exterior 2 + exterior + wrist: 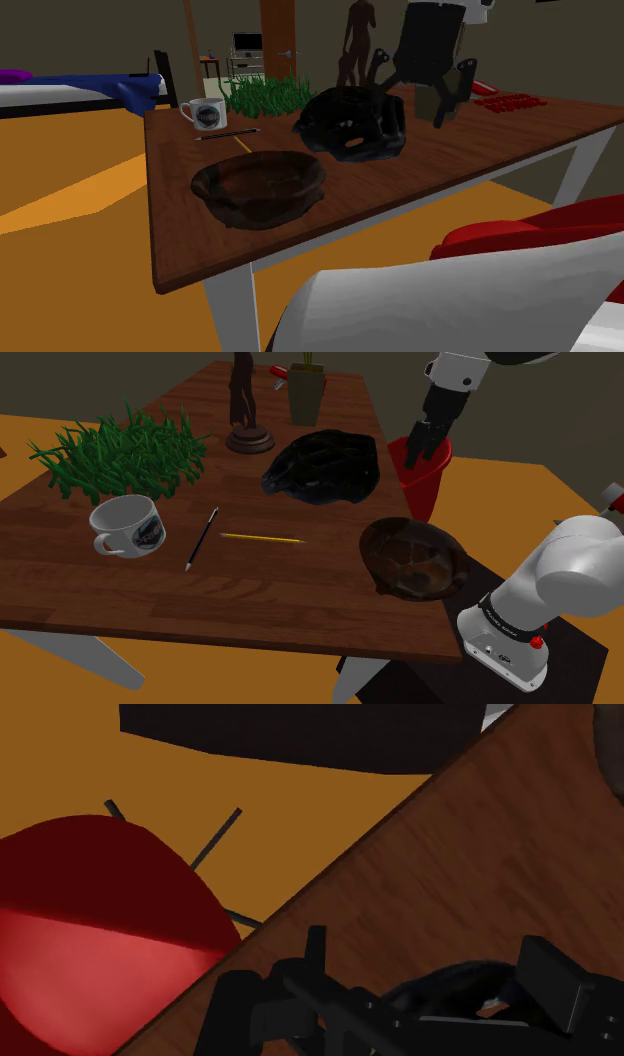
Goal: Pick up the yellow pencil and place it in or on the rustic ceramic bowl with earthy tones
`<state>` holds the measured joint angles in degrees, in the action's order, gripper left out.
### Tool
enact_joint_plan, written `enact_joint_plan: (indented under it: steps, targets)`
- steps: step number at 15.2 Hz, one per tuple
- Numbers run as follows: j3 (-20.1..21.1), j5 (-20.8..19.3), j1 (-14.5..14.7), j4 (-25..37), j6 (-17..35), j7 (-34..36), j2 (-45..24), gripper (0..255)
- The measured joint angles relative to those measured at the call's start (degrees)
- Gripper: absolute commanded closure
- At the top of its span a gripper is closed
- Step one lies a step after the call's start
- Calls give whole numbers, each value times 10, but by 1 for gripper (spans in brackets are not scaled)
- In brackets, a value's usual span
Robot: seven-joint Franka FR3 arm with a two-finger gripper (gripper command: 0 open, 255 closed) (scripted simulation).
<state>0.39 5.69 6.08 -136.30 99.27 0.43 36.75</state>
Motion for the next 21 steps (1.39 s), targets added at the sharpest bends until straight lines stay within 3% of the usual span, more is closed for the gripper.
enact_joint_plan:
  steps: [12,21]
  targets:
    - [84,24,93,62,110,-53,-143,0]
    - [153,13,150,121,181,-84,-251,0]
